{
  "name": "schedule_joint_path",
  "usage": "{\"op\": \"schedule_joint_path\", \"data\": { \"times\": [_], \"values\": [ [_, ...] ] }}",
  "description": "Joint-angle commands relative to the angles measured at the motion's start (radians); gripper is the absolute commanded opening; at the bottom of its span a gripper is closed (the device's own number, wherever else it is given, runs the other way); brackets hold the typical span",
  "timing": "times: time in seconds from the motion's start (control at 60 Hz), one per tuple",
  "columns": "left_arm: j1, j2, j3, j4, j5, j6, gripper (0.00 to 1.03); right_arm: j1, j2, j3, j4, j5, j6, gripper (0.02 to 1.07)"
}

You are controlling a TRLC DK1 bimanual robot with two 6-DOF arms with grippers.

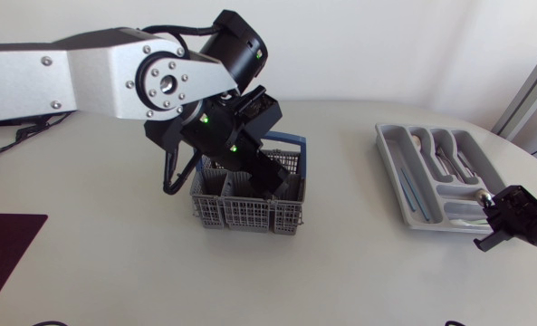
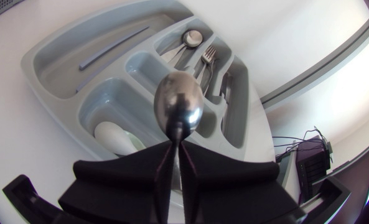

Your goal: Sort the cutlery from the basket into the organizer compartments.

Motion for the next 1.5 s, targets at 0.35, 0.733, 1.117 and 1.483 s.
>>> {"op": "schedule_joint_path", "data": {
  "times": [0.35,0.733,1.117,1.483],
  "values": [
    [-0.006,-0.023,-0.041,0.003,-0.024,0.007,0.79,-0.02,-0.083,-0.02,-0.082,-0.007,-0.035,0.34],
    [-0.007,-0.003,-0.047,0.014,-0.031,-0.016,0.78,0.005,-0.398,0.006,-0.395,-0.056,0.075,0.79],
    [0.022,0.04,-0.128,0.152,-0.031,-0.131,0.73,0.156,-0.571,-0.046,-0.496,-0.024,0.213,0.81],
    [0.071,0.074,-0.156,0.255,-0.031,-0.249,0.66,0.259,-0.622,-0.066,-0.509,0.03,0.287,0.81]
  ]
}}
